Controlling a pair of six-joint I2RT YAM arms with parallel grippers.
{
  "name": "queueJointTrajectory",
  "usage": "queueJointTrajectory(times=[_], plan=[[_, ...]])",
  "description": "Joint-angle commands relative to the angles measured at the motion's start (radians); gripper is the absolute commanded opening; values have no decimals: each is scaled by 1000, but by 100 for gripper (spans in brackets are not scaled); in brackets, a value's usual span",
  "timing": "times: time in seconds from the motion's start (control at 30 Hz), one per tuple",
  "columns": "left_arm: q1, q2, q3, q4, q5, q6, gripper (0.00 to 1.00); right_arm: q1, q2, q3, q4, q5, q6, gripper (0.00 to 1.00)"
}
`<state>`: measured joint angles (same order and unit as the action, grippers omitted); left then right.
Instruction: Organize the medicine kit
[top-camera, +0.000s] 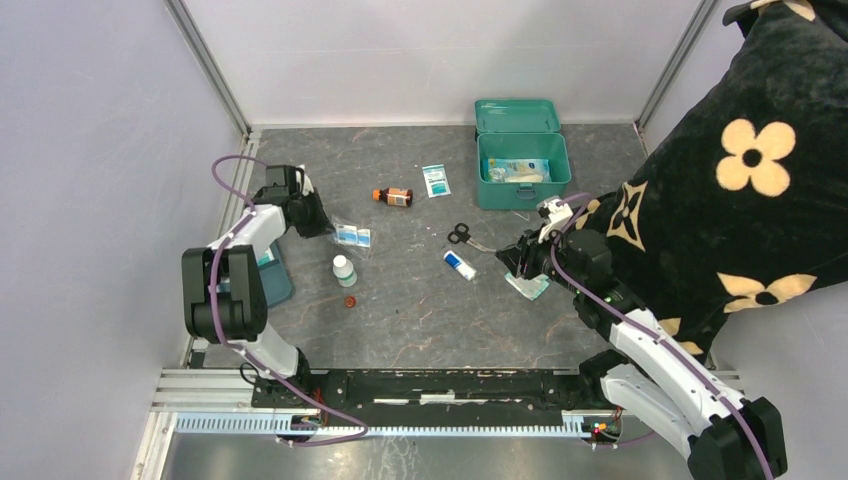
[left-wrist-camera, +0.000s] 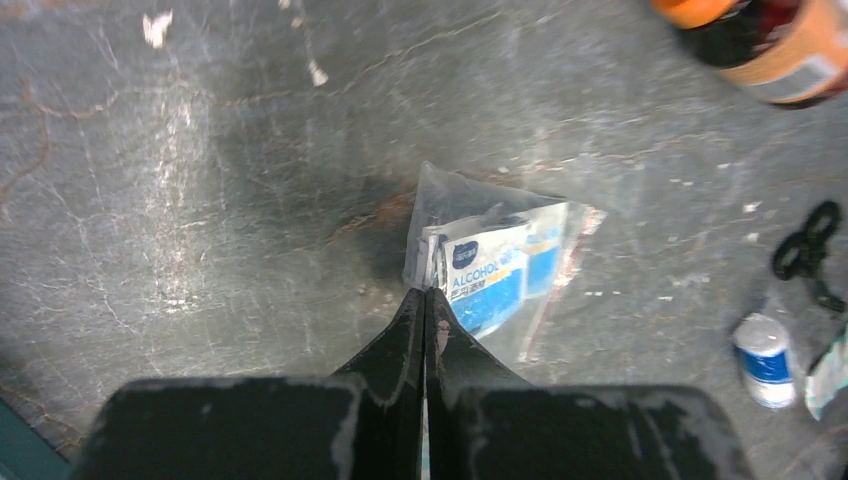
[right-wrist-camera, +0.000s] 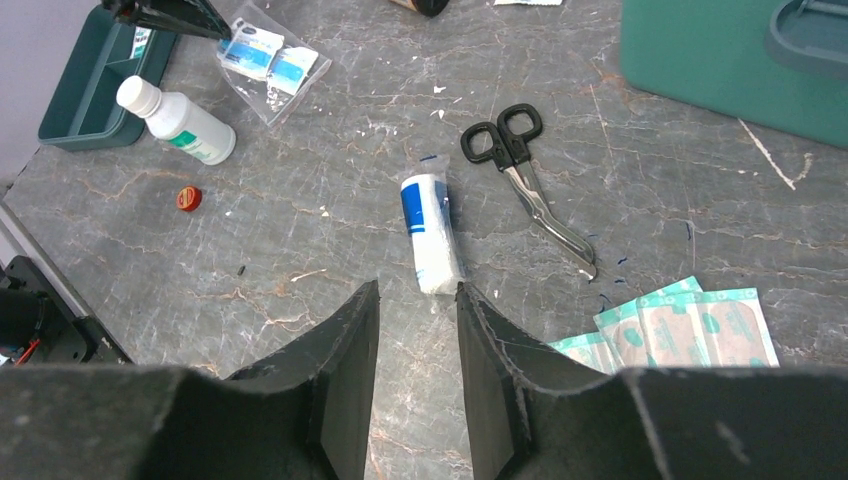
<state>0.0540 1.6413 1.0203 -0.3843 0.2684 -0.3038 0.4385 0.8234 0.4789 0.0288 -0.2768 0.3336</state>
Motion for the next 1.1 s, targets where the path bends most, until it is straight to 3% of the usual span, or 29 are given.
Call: queueJointTrajectory(times=[0.0,0.27,0.43,0.67,0.83,1.07], plan=[[-16,-89,74,64,55,-62,2,4,-10,-9,107,-12,80,43],[-37,-157,103,109,175,-110,2,9,104,-80,483,-72,383,49],[-42,-251,61,178,228,-202,2,69,256,19,549,-55,446,53],[-183,-352,43,241,282,-307,2,153,383,101,720,-20,560,60],[-246,-423,36,284,309,-399,2,154,423,82,894,-15,654,61],[-294,-506,13,337,298,-498,2,152,427,84,913,-9,664,72]])
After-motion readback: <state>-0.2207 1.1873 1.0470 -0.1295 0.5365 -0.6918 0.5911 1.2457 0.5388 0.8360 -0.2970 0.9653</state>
